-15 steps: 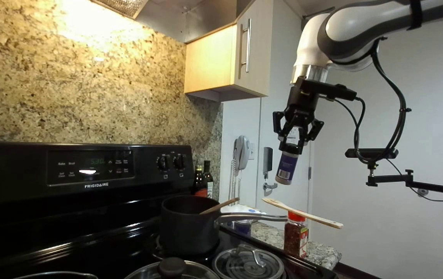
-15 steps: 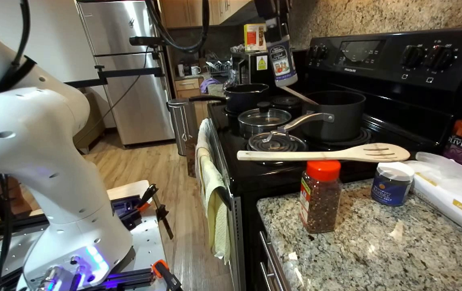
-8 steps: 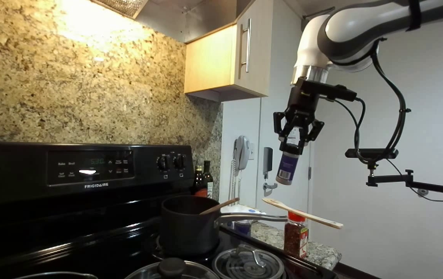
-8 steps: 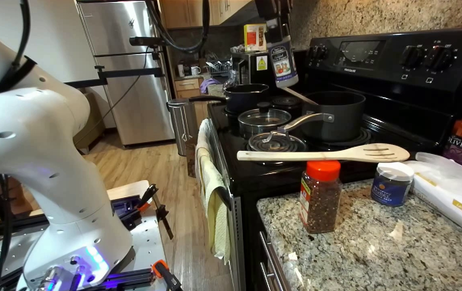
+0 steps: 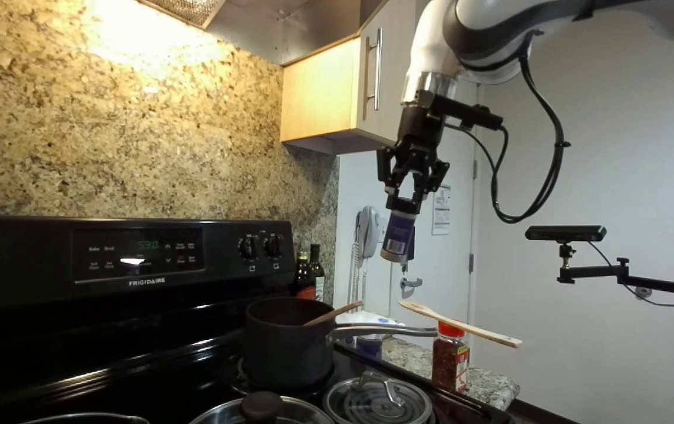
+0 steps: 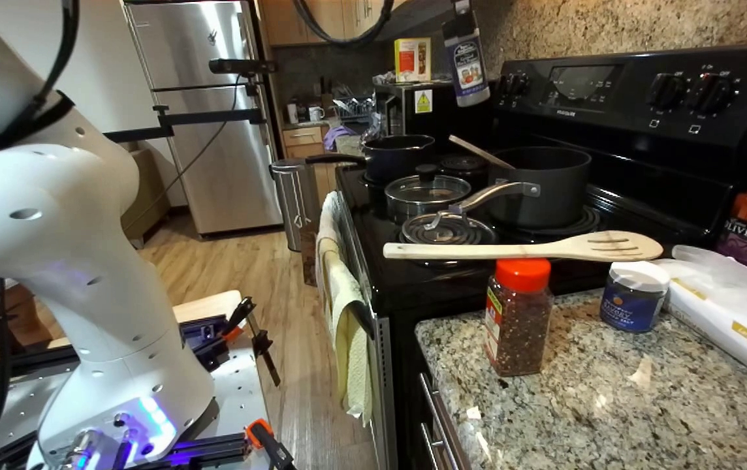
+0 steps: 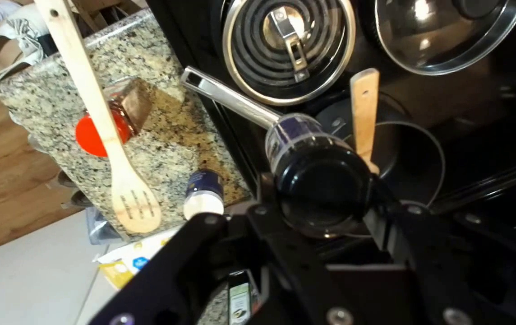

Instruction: Remove the seasoning shaker from the far right of the countertop and put it on the left side of the stove

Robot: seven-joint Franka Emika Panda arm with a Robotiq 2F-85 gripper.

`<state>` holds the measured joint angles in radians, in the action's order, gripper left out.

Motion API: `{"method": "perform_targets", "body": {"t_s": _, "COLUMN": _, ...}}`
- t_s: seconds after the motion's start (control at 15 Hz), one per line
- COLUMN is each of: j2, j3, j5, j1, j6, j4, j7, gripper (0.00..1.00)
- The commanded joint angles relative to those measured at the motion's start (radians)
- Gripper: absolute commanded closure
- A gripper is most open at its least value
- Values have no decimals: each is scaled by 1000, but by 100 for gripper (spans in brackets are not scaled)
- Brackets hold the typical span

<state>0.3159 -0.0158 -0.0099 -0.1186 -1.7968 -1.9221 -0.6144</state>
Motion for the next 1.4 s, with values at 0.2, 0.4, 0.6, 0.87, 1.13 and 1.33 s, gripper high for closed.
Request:
{"method": "perform_targets", "body": {"t_s": 0.2, "j2": -355, "j3": -50, "j5": -23, "j1": 103, "j6": 197, "j4": 420, "j7": 162, "gripper": 76}}
{"method": "perform_targets", "body": {"t_s": 0.4, "j2": -488, "j3": -60, "j5": -35, "j1": 154, "j6": 266, "j4": 574, "j7": 247, "gripper": 76}}
{"method": "perform_targets", "body": {"t_s": 0.6, "j2": -478, "j3": -42, "j5": -22, "j1": 182, "j6": 230, "j4": 533, "j7": 240, "gripper": 51}}
{"method": "perform_targets", "body": {"t_s": 0.87, "j2": -533, "j3": -57, "j5": -37, "j1": 189, "j6": 237, "j4": 591, "j7": 269, "gripper": 51}}
{"method": "perform_targets", "body": {"t_s": 1.13, "j2": -539, "j3": -64, "j5": -3, "j1": 187, "j6": 157, "j4": 581, "j7": 304, "gripper": 76}}
{"method": "perform_targets", "body": {"t_s": 1.33, "j2": -594, "j3": -90, "j5": -6, "j1": 205, "j6": 103, "j4": 614, "j7": 355, "gripper": 76}}
